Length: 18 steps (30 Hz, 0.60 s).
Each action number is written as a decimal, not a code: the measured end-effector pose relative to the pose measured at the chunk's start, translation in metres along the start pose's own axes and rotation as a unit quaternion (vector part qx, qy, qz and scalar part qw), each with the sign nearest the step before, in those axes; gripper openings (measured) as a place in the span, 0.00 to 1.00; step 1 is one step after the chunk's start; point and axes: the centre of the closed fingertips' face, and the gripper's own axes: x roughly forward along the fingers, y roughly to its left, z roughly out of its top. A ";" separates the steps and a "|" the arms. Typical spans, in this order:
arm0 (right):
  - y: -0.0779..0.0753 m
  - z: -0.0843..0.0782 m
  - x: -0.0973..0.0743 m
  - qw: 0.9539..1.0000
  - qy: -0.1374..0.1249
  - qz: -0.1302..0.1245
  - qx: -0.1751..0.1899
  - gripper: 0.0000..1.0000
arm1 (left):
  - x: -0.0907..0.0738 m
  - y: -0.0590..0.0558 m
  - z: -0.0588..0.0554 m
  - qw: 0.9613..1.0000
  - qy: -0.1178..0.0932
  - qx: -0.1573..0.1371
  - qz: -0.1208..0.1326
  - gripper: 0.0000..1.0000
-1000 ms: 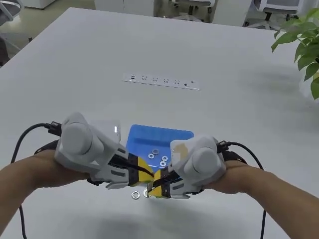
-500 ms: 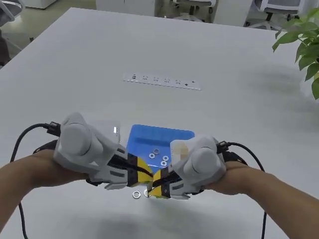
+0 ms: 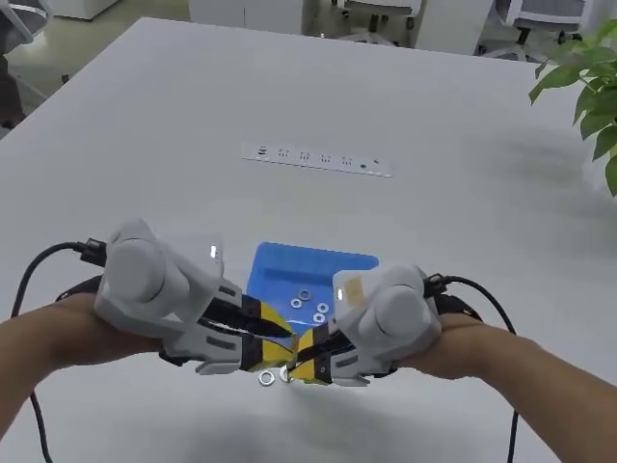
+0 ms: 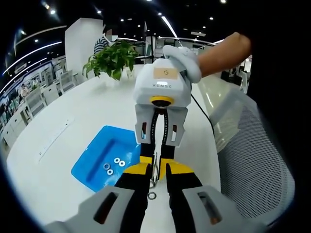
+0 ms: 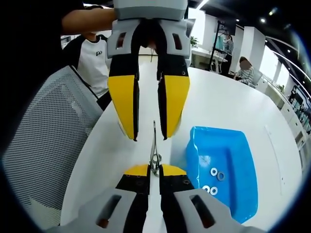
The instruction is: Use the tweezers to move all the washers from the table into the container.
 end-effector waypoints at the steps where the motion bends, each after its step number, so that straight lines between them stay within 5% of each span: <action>1: 0.000 0.001 -0.001 1.000 0.000 0.000 0.000 0.07 | -0.001 0.000 -0.001 1.000 -0.001 -0.001 0.002 0.21; 18: -0.001 0.019 -0.019 1.000 -0.006 -0.008 -0.013 0.07 | -0.009 -0.003 -0.012 0.998 -0.019 -0.049 0.035 0.58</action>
